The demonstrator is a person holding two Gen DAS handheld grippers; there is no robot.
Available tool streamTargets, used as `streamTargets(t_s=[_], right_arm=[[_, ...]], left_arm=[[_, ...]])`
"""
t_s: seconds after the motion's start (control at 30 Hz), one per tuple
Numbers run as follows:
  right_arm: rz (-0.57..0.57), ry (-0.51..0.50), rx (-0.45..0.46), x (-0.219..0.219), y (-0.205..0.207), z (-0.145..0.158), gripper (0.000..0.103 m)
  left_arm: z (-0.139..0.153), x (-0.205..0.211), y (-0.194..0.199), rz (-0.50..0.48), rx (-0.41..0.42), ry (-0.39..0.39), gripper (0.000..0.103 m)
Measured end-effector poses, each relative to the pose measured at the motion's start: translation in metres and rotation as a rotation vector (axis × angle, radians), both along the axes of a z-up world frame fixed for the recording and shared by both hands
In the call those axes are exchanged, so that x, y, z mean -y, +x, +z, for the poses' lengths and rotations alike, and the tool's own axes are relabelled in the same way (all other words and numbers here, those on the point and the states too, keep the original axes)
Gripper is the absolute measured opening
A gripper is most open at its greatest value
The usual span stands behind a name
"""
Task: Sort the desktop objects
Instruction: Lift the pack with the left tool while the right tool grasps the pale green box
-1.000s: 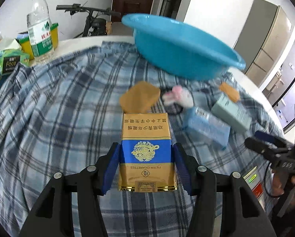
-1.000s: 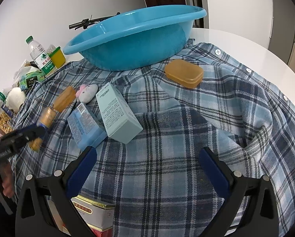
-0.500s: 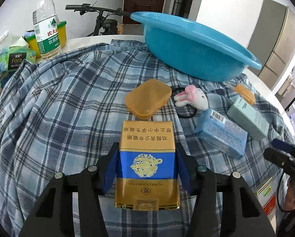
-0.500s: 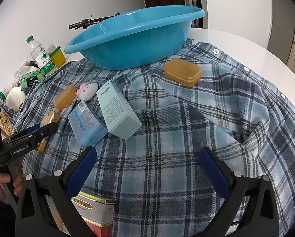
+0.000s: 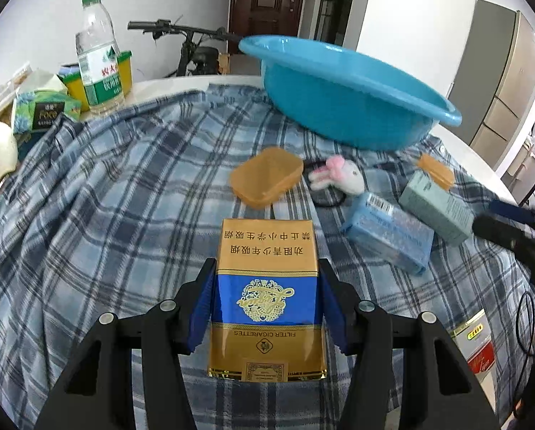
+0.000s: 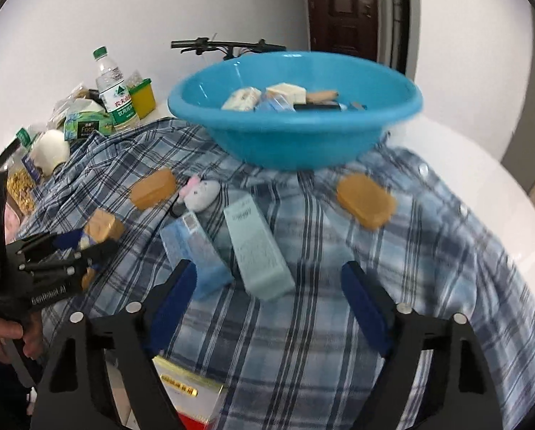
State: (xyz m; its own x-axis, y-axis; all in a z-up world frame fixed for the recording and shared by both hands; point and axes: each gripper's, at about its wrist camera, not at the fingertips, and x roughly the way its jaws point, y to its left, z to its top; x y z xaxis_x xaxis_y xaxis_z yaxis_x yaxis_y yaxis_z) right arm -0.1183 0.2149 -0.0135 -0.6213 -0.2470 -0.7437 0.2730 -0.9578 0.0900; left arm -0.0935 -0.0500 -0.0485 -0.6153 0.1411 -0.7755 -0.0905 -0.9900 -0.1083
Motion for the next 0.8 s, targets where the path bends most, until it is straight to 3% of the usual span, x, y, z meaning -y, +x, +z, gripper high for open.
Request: streamTargets(t_s=[0.33, 0.37, 0.47, 0.57, 0.8], right_arm=[[0.084, 0.106, 0.076, 0.019, -0.035, -0.032, 0.078], [0.089, 0.091, 0.071, 0.019, -0.036, -0.032, 0.073], [0.136, 0.03, 0.064, 0.023, -0.035, -0.03, 0.027], [0.139, 0.045, 0.048, 0.027, -0.03, -0.03, 0.027], [0.02, 0.034, 0.01, 0.01, -0.011, -0.02, 0.027]], left_arm=[[-0.011, 0.002, 0.0, 0.007, 0.015, 0.01, 0.057], [-0.012, 0.001, 0.001, 0.008, 0.008, 0.005, 0.057], [-0.012, 0.0, 0.002, 0.008, 0.001, -0.01, 0.057], [-0.012, 0.0, 0.003, 0.01, -0.001, -0.014, 0.057], [-0.01, 0.003, 0.007, 0.027, 0.0, 0.013, 0.057]])
